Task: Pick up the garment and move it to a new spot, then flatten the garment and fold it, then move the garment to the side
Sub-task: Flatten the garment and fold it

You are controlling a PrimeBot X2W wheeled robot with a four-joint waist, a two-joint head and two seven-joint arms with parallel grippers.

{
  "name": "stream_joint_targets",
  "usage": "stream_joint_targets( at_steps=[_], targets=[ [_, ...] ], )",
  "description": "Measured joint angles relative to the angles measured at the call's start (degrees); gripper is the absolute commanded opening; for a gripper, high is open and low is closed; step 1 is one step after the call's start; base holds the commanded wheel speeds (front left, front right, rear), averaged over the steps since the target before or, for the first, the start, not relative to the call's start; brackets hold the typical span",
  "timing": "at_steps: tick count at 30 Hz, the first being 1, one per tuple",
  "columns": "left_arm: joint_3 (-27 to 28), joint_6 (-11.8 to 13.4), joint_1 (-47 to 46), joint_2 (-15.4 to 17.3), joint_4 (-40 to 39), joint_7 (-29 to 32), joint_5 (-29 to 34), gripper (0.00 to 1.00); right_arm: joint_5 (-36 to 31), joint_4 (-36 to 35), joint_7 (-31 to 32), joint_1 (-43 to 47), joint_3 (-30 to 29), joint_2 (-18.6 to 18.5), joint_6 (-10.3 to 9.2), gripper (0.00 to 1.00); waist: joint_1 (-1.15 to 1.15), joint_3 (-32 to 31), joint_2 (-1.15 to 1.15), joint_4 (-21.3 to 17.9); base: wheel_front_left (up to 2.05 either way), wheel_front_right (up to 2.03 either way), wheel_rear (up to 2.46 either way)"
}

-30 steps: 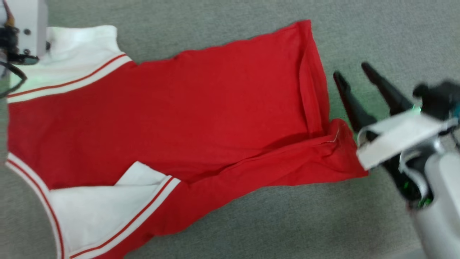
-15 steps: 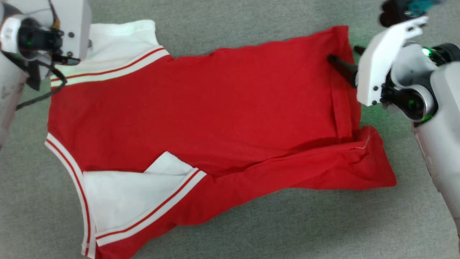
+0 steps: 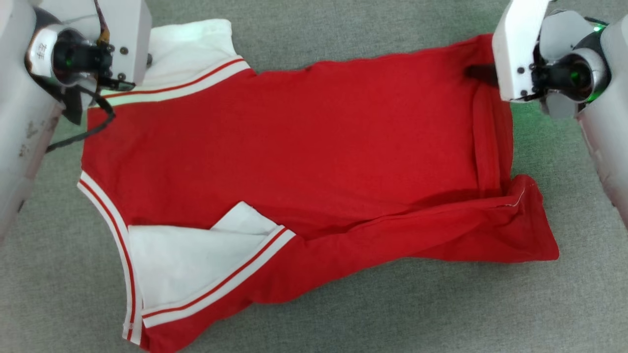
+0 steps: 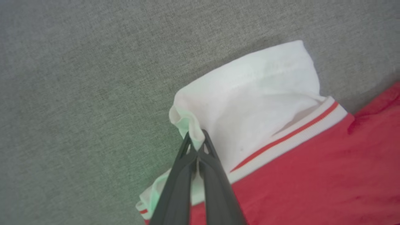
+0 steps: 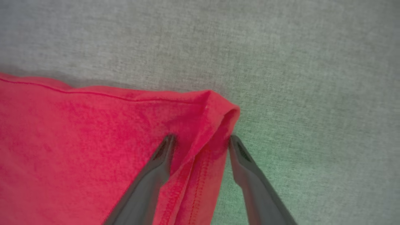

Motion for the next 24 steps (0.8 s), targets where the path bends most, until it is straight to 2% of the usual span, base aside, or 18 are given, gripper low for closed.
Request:
stream_joint_targets(
  at_steps=[5,10,14,19,24],
  targets=[
    [0.08,0.18,0.19,0.02,0.05,-1.21,0.03,0.00,0.05,3.11,-1.52,-1.77,-0.27,0.16,0.00,0.00,0.00,-0.24,0.00,0.24,0.00,0.00,0.00],
    [0.90,0.56,0.22,-0.15,0.65,-5.31,0.57,0.00,0.08,4.55,-8.51,-2.92,-0.83,0.87,0.00,0.00,0.00,-1.15,0.00,0.40,0.00,0.00,0.00],
    [1.71,-0.34,0.36,-0.18,0.76,-8.00,0.34,0.00,1.72,4.26,-13.07,-2.76,-0.05,0.68,0.00,0.00,0.00,-2.72,0.00,0.66,0.00,0.00,0.00],
    [2.97,-2.61,2.86,0.52,-1.54,-9.70,-1.85,0.00,5.34,0.92,-16.18,0.69,3.64,-2.14,0.00,0.00,-0.01,-5.52,0.00,1.17,0.00,0.00,0.00],
    [4.04,-3.03,8.12,4.64,-7.66,-9.72,-4.25,0.00,8.98,-3.22,-18.68,5.14,6.88,-6.41,0.00,0.00,0.00,-8.81,0.00,1.77,0.00,0.00,0.00]
  ],
)
